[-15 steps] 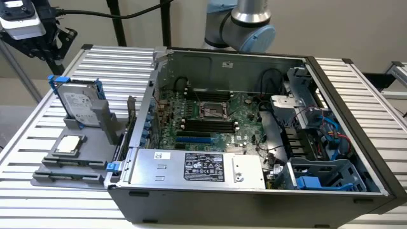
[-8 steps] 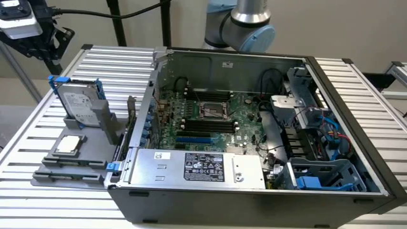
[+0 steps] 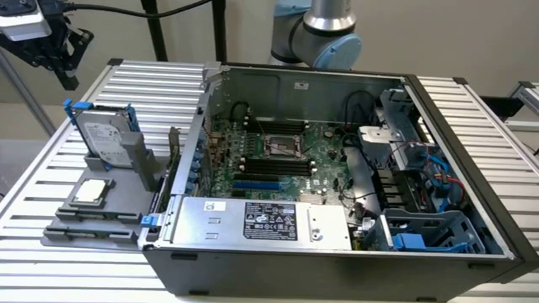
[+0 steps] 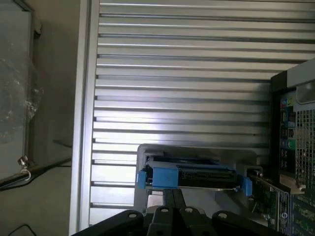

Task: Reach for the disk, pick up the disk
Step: 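Reach for the disk, then pick up the disk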

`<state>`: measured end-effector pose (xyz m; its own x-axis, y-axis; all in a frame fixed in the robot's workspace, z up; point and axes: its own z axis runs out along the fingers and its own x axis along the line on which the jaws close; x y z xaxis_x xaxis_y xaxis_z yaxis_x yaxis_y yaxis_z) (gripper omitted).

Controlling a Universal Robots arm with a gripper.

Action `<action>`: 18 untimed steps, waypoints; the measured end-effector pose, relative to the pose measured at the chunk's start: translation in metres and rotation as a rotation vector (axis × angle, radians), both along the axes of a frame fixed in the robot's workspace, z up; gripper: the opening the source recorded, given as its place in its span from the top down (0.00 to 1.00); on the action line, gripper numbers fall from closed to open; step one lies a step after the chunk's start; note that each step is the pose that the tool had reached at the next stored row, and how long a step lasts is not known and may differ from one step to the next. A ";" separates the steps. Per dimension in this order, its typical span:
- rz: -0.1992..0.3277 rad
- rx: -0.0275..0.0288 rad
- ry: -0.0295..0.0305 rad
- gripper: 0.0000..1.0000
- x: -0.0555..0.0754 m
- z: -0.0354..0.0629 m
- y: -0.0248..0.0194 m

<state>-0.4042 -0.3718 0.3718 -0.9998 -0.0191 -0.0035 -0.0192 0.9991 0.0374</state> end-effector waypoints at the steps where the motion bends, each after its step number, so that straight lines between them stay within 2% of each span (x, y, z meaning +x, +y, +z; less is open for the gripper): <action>1: 0.000 -0.0005 -0.0003 0.89 -0.001 0.0000 0.0027; 6: 0.008 -0.0018 -0.0006 0.89 -0.002 0.0000 0.0035; 18: 0.222 -0.0016 -0.0012 0.89 -0.002 0.0000 0.0035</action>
